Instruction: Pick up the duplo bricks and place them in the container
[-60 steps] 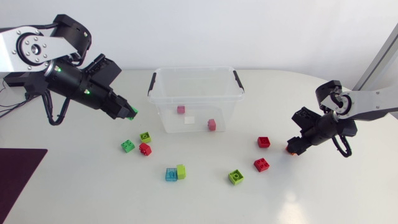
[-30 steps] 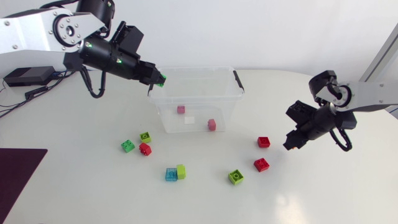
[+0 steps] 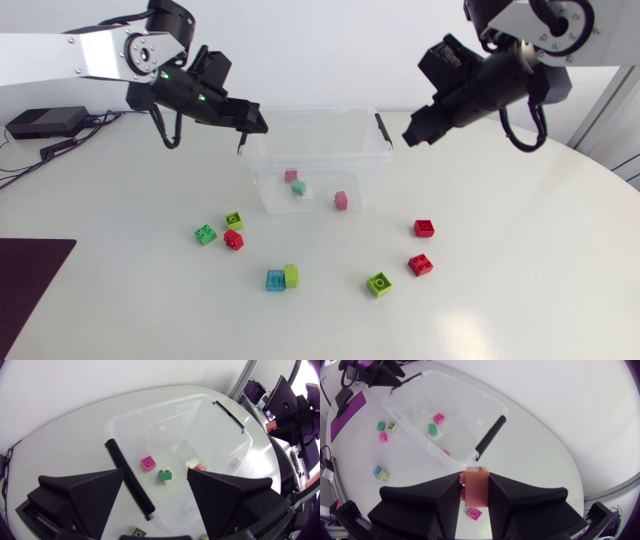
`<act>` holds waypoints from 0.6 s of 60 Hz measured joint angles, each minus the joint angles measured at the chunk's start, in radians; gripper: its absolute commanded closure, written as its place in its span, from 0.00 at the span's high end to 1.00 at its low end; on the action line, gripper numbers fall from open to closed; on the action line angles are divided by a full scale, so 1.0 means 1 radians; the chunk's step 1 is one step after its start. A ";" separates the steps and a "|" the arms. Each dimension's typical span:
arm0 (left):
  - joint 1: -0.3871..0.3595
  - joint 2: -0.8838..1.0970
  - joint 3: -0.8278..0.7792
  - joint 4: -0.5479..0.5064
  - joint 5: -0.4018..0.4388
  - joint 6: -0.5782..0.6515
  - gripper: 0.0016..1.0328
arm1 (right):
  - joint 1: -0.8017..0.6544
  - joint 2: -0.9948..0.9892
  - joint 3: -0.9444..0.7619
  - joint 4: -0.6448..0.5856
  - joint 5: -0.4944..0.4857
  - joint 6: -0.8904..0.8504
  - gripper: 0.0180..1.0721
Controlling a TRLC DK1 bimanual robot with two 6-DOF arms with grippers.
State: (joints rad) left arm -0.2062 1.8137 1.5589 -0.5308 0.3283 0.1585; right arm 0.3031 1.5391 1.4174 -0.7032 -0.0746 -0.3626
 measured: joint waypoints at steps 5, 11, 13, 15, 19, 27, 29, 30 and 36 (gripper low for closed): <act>0.041 -0.048 0.000 -0.049 -0.018 0.027 0.95 | 0.037 0.037 0.081 0.000 0.000 0.026 0.25; 0.091 -0.127 -0.019 -0.094 -0.023 0.085 0.95 | 0.072 0.113 0.179 0.003 0.001 0.046 0.26; 0.109 -0.159 -0.043 -0.102 -0.024 0.113 0.95 | 0.084 0.147 0.207 0.004 0.000 0.049 0.26; 0.126 -0.186 -0.077 -0.107 -0.027 0.145 0.95 | 0.096 0.180 0.227 0.008 0.000 0.050 0.26; 0.153 -0.212 -0.145 -0.116 -0.035 0.207 0.95 | 0.117 0.233 0.245 0.028 0.001 0.050 0.26; 0.209 -0.218 -0.294 -0.126 -0.046 0.328 0.95 | 0.145 0.348 0.309 0.054 0.002 0.050 0.27; 0.215 -0.218 -0.322 -0.125 -0.048 0.348 0.95 | 0.148 0.368 0.324 0.056 0.004 0.050 0.27; 0.218 -0.218 -0.338 -0.126 -0.051 0.369 0.95 | 0.148 0.381 0.336 0.056 0.005 0.050 0.28; 0.216 -0.218 -0.436 -0.122 -0.076 0.451 0.95 | 0.149 0.442 0.391 0.058 0.028 0.050 0.53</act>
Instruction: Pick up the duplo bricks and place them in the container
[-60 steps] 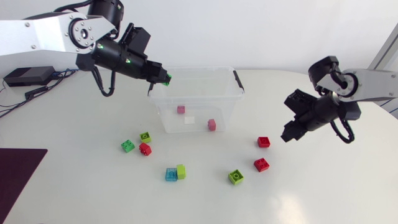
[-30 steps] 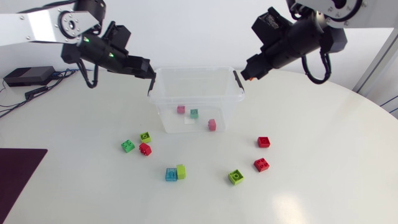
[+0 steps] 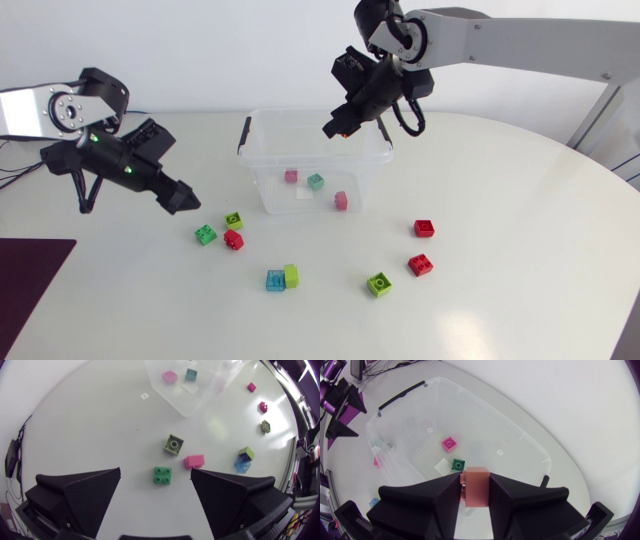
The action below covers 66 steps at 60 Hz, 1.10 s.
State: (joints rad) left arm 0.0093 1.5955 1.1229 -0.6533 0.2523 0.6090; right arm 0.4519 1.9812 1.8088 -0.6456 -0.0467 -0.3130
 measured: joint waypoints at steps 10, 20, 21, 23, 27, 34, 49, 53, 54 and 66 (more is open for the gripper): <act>-0.002 0.012 -0.057 0.038 -0.027 0.085 0.94 | 0.001 0.041 0.045 -0.006 0.018 0.000 0.84; -0.023 0.077 -0.056 0.072 -0.060 0.119 0.90 | 0.004 -0.035 -0.014 -0.006 0.018 0.021 0.84; -0.027 0.086 -0.056 0.071 -0.066 0.122 0.89 | 0.005 -0.048 -0.024 -0.006 0.018 0.023 0.84; -0.040 0.112 -0.056 0.072 -0.083 0.126 0.89 | 0.005 -0.092 -0.057 -0.006 0.018 0.026 0.84; -0.058 0.143 -0.055 0.072 -0.105 0.127 0.86 | 0.005 -0.154 -0.099 -0.006 0.018 0.031 0.85; -0.099 0.196 -0.035 0.071 -0.155 0.129 0.78 | -0.005 -0.304 -0.224 -0.008 0.017 0.038 0.85; -0.111 0.311 0.068 0.017 -0.211 0.129 0.39 | -0.099 -0.440 -0.480 0.014 -0.010 0.038 0.86; -0.111 0.341 0.089 0.004 -0.217 0.129 0.28 | -0.133 -0.449 -0.539 0.029 -0.012 0.043 0.86; -0.111 0.345 0.091 0.001 -0.217 0.129 0.27 | -0.138 -0.450 -0.549 0.033 -0.013 0.045 0.86; -0.116 0.358 0.114 -0.064 -0.235 0.129 0.25 | -0.214 -0.434 -0.614 0.043 0.018 0.156 0.85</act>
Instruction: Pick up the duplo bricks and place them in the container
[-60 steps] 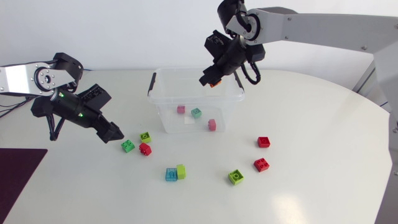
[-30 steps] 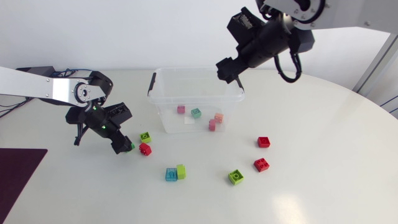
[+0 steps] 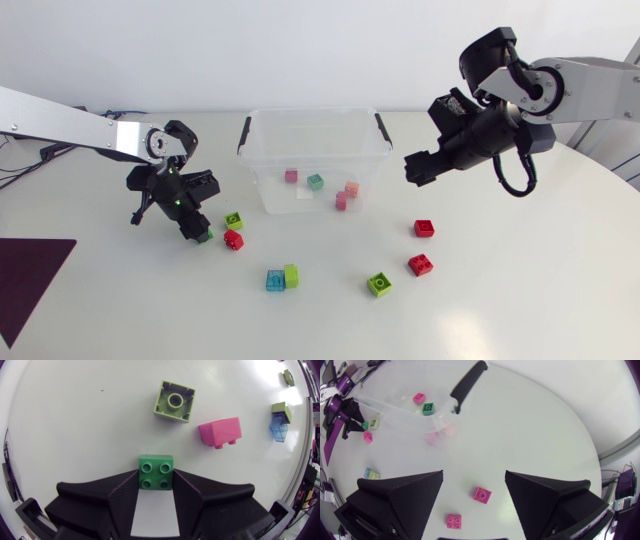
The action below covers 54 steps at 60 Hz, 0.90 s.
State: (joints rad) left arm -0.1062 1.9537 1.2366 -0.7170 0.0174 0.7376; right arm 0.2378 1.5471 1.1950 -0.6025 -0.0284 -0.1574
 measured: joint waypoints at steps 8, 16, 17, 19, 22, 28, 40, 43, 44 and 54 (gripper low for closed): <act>0.000 -0.024 0.002 -0.039 0.000 0.000 0.25 | -0.027 0.044 0.002 -0.058 0.009 0.118 0.86; 0.000 -0.147 0.019 -0.049 0.030 -0.010 0.25 | -0.037 0.089 0.015 -0.105 0.026 0.285 0.86; 0.000 -0.159 0.023 -0.048 0.035 -0.012 0.25 | -0.037 0.095 0.018 -0.113 0.027 0.298 0.86; -0.001 -0.202 0.038 -0.048 0.056 -0.024 0.25 | -0.037 0.116 0.032 -0.133 0.034 0.328 0.86; -0.004 -0.261 0.057 -0.048 0.083 -0.038 0.25 | -0.037 0.159 0.058 -0.152 0.034 0.364 0.86; -0.016 -0.348 0.083 -0.048 0.141 -0.075 0.25 | -0.037 0.248 0.081 -0.162 0.039 0.398 0.86; -0.035 -0.398 0.128 0.006 0.249 -0.182 0.25 | -0.038 0.360 0.087 -0.174 0.079 0.409 0.83; -0.035 -0.398 0.133 0.033 0.271 -0.212 0.25 | -0.039 0.369 0.087 -0.173 0.084 0.409 0.79; -0.037 -0.398 0.134 0.042 0.275 -0.220 0.25 | -0.039 0.371 0.087 -0.173 0.085 0.409 0.77; -0.066 -0.398 0.148 0.152 0.324 -0.326 0.25 | -0.058 0.383 0.090 -0.151 0.109 0.389 0.71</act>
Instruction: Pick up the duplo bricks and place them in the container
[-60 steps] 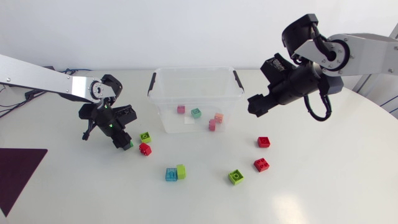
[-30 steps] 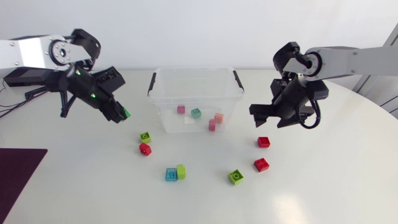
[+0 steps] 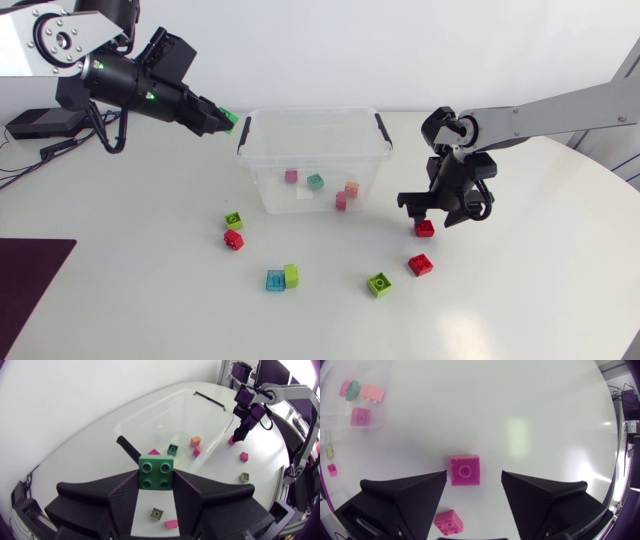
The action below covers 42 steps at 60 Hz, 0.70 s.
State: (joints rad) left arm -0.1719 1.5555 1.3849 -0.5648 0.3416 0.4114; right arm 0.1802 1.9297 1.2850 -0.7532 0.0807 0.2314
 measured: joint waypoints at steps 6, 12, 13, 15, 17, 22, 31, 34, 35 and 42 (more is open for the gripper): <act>-0.021 0.002 0.008 0.055 0.002 -0.044 0.25 | -0.005 0.019 0.010 0.011 0.003 -0.020 0.67; -0.048 0.023 0.014 0.117 0.003 -0.088 0.25 | -0.005 0.051 0.016 0.029 0.003 -0.035 0.57; -0.051 0.026 0.014 0.123 0.003 -0.093 0.25 | -0.005 0.055 0.016 0.031 0.003 -0.038 0.56; -0.057 0.035 0.014 0.137 0.003 -0.105 0.25 | -0.005 0.060 0.016 0.037 0.001 -0.039 0.50; -0.061 0.043 0.014 0.146 0.003 -0.111 0.25 | -0.005 0.062 0.016 0.045 -0.002 -0.042 0.46; -0.074 0.074 0.015 0.168 0.002 -0.129 0.25 | -0.003 0.063 0.016 0.055 -0.005 -0.045 0.41; -0.101 0.117 0.016 0.201 0.002 -0.137 0.25 | 0.008 0.063 0.016 0.058 -0.013 -0.045 0.23; -0.111 0.140 0.018 0.216 0.000 -0.150 0.26 | 0.010 0.058 0.016 0.058 -0.027 -0.045 0.23; -0.112 0.144 0.019 0.217 -0.002 -0.151 0.26 | 0.011 0.058 0.016 0.058 -0.028 -0.045 0.23; -0.126 0.201 0.029 0.243 -0.021 -0.156 0.53 | 0.025 0.019 0.014 0.034 -0.029 -0.045 0.22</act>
State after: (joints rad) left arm -0.2981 1.7565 1.4136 -0.3218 0.3206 0.2554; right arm 0.2050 1.9488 1.2987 -0.7189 0.0517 0.1860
